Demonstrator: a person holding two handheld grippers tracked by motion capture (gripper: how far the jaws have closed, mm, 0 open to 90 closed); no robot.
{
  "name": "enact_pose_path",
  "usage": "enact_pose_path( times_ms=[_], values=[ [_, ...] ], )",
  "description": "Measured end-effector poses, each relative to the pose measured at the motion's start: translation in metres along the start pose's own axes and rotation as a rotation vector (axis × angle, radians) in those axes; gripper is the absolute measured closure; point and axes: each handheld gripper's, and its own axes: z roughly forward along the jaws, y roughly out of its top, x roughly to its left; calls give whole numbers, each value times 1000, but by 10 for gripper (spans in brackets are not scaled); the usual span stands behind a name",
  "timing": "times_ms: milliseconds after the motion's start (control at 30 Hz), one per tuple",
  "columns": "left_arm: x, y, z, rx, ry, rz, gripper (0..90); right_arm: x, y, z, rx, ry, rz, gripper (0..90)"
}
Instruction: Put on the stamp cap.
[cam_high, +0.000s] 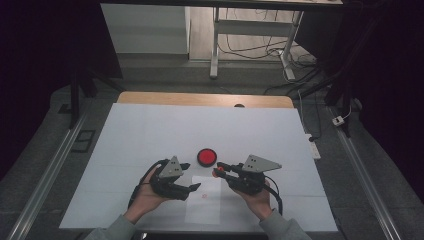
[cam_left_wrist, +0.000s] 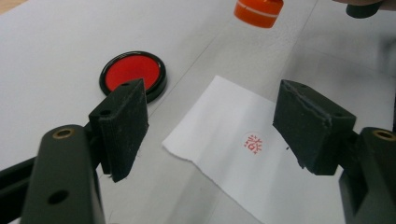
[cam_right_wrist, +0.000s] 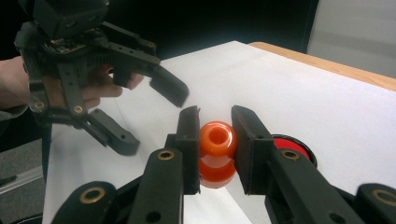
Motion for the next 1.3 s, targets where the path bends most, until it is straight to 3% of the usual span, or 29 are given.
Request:
enact_pose_path(
  times_ms=[467, 967, 1300],
  values=[
    [12, -26, -31, 4, 56, -66, 269, -5, 1, -4, 4, -22, -5, 720],
    [23, -81, -69, 5, 130, -192, 271, -15, 1, -12, 5, -66, 1, 720],
    [24, -87, -72, 0, 132, -214, 270, -21, 1, -15, 11, -89, 2, 720]
  ],
)
